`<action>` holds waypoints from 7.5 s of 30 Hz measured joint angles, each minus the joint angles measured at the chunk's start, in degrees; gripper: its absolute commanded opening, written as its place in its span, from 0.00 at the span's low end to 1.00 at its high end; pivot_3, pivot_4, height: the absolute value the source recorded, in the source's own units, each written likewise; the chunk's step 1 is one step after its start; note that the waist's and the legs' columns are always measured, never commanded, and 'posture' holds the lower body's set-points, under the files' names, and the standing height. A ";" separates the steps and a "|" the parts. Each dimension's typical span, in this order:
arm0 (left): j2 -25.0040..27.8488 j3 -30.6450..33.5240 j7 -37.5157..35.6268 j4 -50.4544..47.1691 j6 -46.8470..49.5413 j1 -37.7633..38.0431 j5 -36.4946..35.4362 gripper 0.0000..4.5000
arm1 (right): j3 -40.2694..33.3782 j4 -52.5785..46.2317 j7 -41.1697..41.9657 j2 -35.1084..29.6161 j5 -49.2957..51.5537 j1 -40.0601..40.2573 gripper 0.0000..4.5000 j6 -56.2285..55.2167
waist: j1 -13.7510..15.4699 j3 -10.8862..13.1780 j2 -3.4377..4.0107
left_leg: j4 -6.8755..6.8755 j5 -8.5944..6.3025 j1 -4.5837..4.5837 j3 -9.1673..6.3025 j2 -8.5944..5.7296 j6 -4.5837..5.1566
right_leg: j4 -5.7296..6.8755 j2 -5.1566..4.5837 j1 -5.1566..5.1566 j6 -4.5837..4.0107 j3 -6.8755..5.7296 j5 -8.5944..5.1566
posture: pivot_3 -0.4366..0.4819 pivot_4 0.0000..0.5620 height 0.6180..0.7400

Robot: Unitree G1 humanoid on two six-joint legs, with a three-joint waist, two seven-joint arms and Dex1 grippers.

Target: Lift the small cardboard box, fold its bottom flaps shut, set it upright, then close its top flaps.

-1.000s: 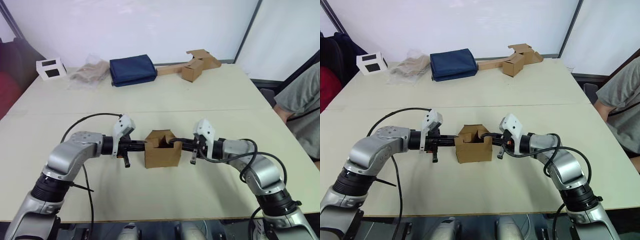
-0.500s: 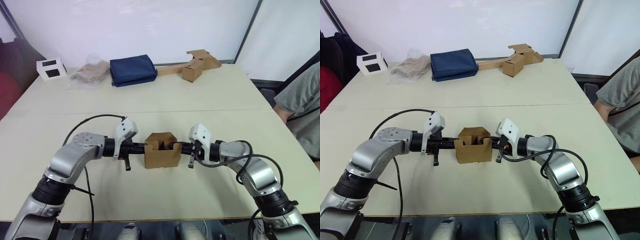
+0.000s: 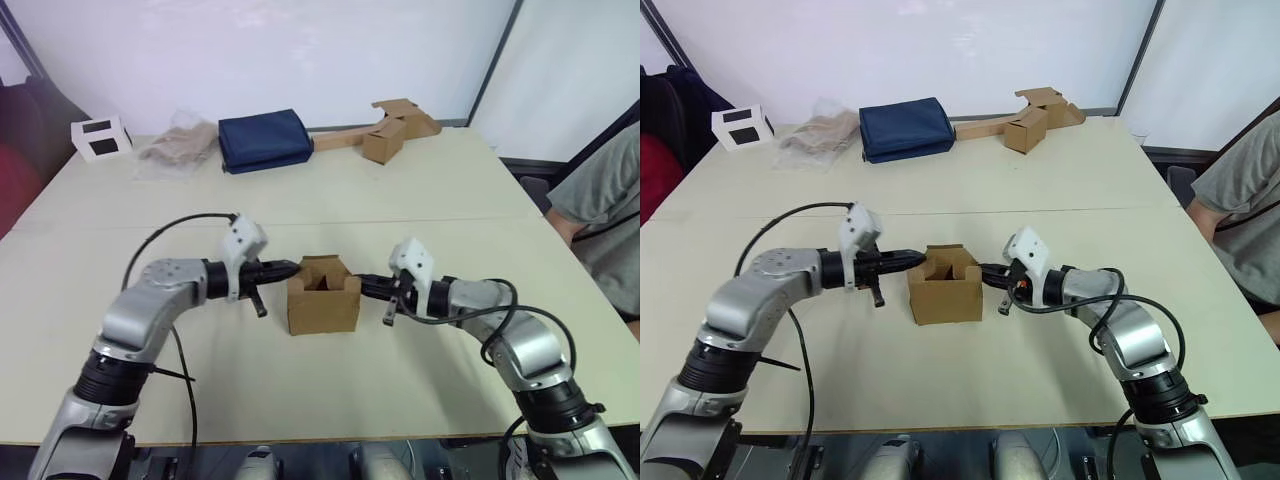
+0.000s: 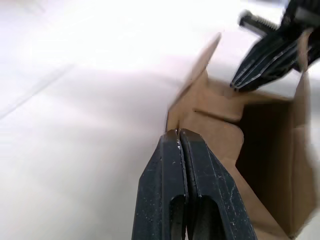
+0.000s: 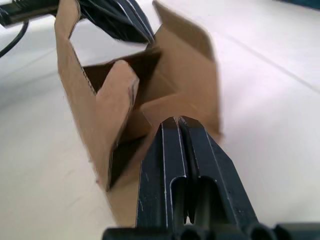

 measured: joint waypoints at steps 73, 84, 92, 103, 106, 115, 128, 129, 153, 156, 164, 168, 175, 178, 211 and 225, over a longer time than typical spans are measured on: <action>2.77 4.33 -15.35 18.69 -3.74 -1.65 5.35 0.00 | 13.54 -6.11 -3.82 2.94 -6.87 -4.27 0.00 4.26 | -1.24 0.01 -0.01 | -0.03 0.02 -0.08 -0.13 -0.01 -0.03 | -0.01 -0.04 -0.07 0.00 -0.09 0.00 | 0.48 0.27 1.00; 4.59 4.50 -10.24 -3.61 7.09 8.86 -3.62 0.00 | 13.37 -4.82 -2.64 3.65 -6.89 -4.31 0.00 3.55 | -1.11 0.01 -0.01 | -0.03 0.03 -0.08 -0.17 -0.01 -0.05 | -0.02 -0.02 -0.03 0.00 -0.12 0.00 | 0.48 0.27 1.00; 3.65 2.50 -8.31 -4.45 7.17 8.86 -4.77 0.00 | 13.39 -4.43 -2.64 3.97 -6.96 -4.27 0.00 3.38 | -1.25 0.01 -0.01 | -0.04 0.03 -0.08 -0.17 -0.01 -0.05 | -0.02 -0.02 -0.04 0.00 -0.12 0.00 | 0.48 0.27 1.00; 3.22 -1.05 -8.38 -4.42 5.23 9.07 -4.48 0.00 | 13.10 -4.74 -3.72 4.44 -6.79 -3.80 0.00 3.50 | -1.22 0.01 -0.01 | -0.05 0.03 -0.08 -0.17 -0.01 -0.05 | -0.02 -0.02 -0.04 0.00 -0.12 0.00 | 0.48 0.27 1.00; 3.20 -2.14 -8.52 -3.99 4.23 9.07 -4.10 0.00 | 7.81 -7.76 -3.52 4.48 -1.32 -3.61 0.00 6.66 | -0.97 0.01 -0.01 | -0.04 0.03 -0.08 -0.17 -0.02 -0.05 | -0.03 -0.03 -0.03 0.00 -0.12 0.00 | 0.48 0.27 1.00; 3.15 -2.85 -8.75 -3.13 2.73 8.99 -3.57 0.00 | -3.02 -12.30 -4.59 3.32 11.04 -9.01 0.00 14.18 | -0.64 0.01 0.00 | -0.05 0.03 -0.05 -0.15 -0.01 -0.05 | -0.03 -0.01 -0.01 -0.01 -0.12 0.00 | 0.48 0.27 1.00; 1.97 -3.61 -7.81 -2.67 2.11 8.71 -3.52 0.00 | 11.26 1.58 -6.45 2.22 -6.21 -10.06 0.00 6.08 | 0.01 0.00 0.00 | -0.04 0.03 -0.07 -0.12 -0.02 -0.05 | -0.05 -0.03 -0.04 -0.01 -0.11 0.00 | 0.48 0.27 1.00; 1.97 -3.58 -7.72 -2.78 2.11 8.85 -3.54 0.00 | 11.24 0.74 -5.92 1.93 -5.89 -9.62 0.00 6.25 | 0.00 0.00 0.00 | -0.04 0.03 -0.07 -0.12 -0.02 -0.05 | -0.05 -0.03 -0.03 -0.01 -0.11 0.00 | 0.48 0.27 1.00; -3.66 -4.00 -1.49 5.47 -2.21 2.66 -0.19 0.00 | 11.19 -3.36 -4.55 1.92 -5.86 -6.65 0.00 8.24 | 0.03 0.00 -0.01 | -0.04 0.03 -0.07 -0.12 -0.02 -0.06 | -0.06 -0.02 -0.03 -0.01 -0.11 0.00 | 0.48 0.27 1.00; -4.52 -4.38 -2.03 7.50 -4.21 1.73 0.98 0.00 | 11.18 -3.51 -4.87 1.97 -5.88 -6.61 0.00 8.24 | 0.01 0.00 0.00 | -0.04 0.03 -0.07 -0.12 -0.02 -0.06 | -0.06 -0.03 -0.03 -0.01 -0.11 0.00 | 0.48 0.27 1.00; -6.18 -4.00 -2.18 8.26 -4.45 1.52 1.38 0.00 | 8.28 -11.33 -2.27 1.58 -1.22 -2.91 0.00 7.66 | 0.13 0.00 -0.01 | -0.02 0.03 -0.07 -0.13 -0.03 -0.05 | -0.07 -0.04 0.02 0.00 -0.12 0.00 | 0.48 0.27 1.00; -6.54 -3.93 -1.95 8.24 -3.94 1.53 0.79 0.00 | 8.42 -12.89 -0.38 -0.98 -0.86 -0.04 0.00 6.51 | 0.08 0.00 -0.01 | 0.01 0.03 -0.06 -0.14 -0.02 -0.05 | -0.06 -0.02 0.03 0.00 -0.13 0.00 | 0.48 0.27 1.00; -7.01 -3.14 -0.85 7.52 -2.36 1.68 0.10 0.00 | 11.03 -11.05 0.02 -1.91 -4.45 0.29 0.00 3.09 | 0.04 0.00 -0.01 | -0.01 0.03 -0.06 -0.14 -0.02 -0.05 | -0.06 -0.02 0.02 0.00 -0.13 0.00 | 0.48 0.27 1.00; -7.06 -2.99 -0.59 7.16 -1.59 1.75 -0.36 0.00 | 11.77 -10.29 0.19 -1.91 -5.54 0.28 0.00 1.91 | 0.06 0.00 -0.01 | -0.01 0.03 -0.06 -0.14 -0.02 -0.05 | -0.07 -0.02 0.02 0.00 -0.13 0.00 | 0.48 0.27 1.00; -6.08 -4.10 -1.03 5.46 -3.48 2.77 0.96 0.00 | 13.26 -6.12 -1.37 0.26 -10.03 -2.57 0.00 3.12 | 0.11 0.00 -0.01 | 0.00 0.03 -0.06 -0.14 -0.02 -0.06 | -0.07 -0.03 0.03 -0.01 -0.13 0.00 | 0.48 0.27 1.00; -4.47 -6.97 -2.46 3.78 -9.40 3.34 6.40 0.00 | 11.85 -7.25 -1.23 -0.20 -7.01 -2.43 0.00 7.15 | 0.18 0.00 -0.01 | -0.01 0.03 -0.06 -0.14 -0.03 -0.05 | -0.08 -0.03 0.05 0.00 -0.13 0.00 | 0.48 0.27 1.00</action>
